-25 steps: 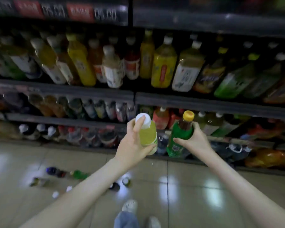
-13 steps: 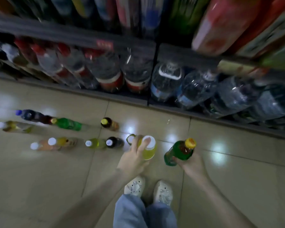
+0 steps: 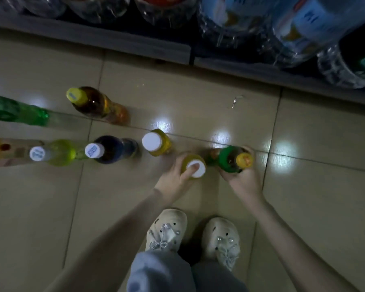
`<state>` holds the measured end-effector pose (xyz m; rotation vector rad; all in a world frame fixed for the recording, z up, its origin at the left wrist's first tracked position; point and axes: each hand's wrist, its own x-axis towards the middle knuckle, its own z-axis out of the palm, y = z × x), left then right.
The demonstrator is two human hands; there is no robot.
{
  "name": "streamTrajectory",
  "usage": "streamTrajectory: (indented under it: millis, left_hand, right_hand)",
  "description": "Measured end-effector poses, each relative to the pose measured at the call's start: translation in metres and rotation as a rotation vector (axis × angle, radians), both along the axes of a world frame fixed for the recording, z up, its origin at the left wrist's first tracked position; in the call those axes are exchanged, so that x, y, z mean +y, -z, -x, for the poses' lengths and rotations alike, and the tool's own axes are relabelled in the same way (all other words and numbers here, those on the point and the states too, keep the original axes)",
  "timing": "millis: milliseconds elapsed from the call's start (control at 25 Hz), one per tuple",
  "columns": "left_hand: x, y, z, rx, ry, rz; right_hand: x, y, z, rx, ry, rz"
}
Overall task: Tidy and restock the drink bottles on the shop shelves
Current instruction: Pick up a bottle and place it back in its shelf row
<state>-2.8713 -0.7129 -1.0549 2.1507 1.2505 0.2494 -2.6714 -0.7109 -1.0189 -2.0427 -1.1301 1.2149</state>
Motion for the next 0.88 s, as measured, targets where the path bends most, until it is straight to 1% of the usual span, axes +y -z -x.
streamTrajectory:
  millis: [120,200,280,360,440,560,640,760,880]
  left_hand:
    - [-0.014,-0.03,0.006,0.044,-0.04,-0.014]
    - [-0.013,-0.078,0.005,0.122,-0.026,0.095]
    - [-0.005,-0.144,-0.004,0.15,-0.046,0.254]
    - [0.014,-0.226,-0.012,0.121,-0.095,0.385]
    - [0.039,-0.312,-0.017,0.077,-0.129,0.396]
    - [0.086,-0.454,-0.018,0.061,-0.128,0.255]
    - [0.117,-0.549,-0.02,0.037,-0.097,0.143]
    - [0.161,-0.691,-0.025,-0.038,-0.015,-0.095]
    - [0.19,-0.812,-0.039,-0.134,0.059,-0.361]
  right_hand:
    - [-0.003,-0.031,0.002,0.022,-0.03,0.089]
    - [-0.005,-0.074,0.002,0.046,-0.027,0.164]
    - [-0.006,-0.128,0.001,0.03,-0.021,0.196]
    - [0.002,-0.197,0.003,0.011,-0.006,0.19]
    - [0.018,-0.272,0.007,-0.021,-0.038,0.132]
    - [0.063,-0.411,0.015,-0.084,-0.084,-0.037]
    - [0.096,-0.511,0.018,-0.161,-0.081,-0.21]
    - [0.14,-0.666,0.015,-0.245,-0.073,-0.506]
    - [0.162,-0.794,0.003,-0.328,-0.052,-0.725]
